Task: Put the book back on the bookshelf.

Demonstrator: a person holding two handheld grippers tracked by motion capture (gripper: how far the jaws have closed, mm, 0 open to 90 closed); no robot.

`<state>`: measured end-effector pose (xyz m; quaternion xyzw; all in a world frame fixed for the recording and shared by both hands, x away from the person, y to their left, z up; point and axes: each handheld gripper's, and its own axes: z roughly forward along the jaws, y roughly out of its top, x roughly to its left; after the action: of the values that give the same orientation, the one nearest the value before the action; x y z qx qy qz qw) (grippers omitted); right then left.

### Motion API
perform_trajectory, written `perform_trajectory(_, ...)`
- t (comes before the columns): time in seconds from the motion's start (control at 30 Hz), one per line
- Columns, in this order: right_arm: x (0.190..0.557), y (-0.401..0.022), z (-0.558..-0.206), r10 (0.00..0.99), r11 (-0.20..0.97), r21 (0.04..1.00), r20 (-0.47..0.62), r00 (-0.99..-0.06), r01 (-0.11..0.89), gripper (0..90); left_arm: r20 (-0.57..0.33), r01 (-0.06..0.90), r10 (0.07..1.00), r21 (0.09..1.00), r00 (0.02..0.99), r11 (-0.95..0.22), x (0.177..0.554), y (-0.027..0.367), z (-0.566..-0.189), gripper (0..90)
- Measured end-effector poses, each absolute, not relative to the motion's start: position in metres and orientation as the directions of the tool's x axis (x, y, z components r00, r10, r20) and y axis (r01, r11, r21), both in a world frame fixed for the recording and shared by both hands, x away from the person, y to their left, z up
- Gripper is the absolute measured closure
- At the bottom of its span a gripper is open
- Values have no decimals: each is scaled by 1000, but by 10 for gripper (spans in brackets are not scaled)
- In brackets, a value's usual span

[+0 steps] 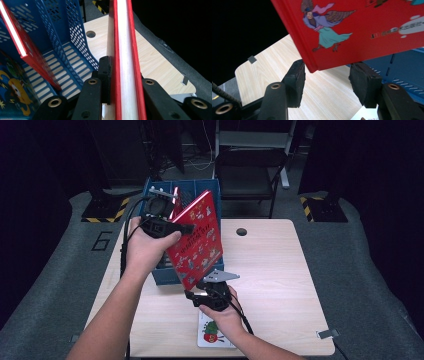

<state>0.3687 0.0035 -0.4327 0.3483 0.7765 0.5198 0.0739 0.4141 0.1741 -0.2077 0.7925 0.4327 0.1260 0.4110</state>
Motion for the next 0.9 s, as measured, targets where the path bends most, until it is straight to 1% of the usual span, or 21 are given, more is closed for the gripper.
perform_trajectory(0.47, 376, 2, -427, 630, 209, 870, 230, -742, 447, 471, -163, 578, 800, 774, 577, -259, 416, 175, -203, 784)
perform_trajectory(0.9, 381, 8, -427, 626, 219, 877, 211, -751, 429, 471, -181, 596, 811, 767, 556, -238, 422, 184, -202, 778)
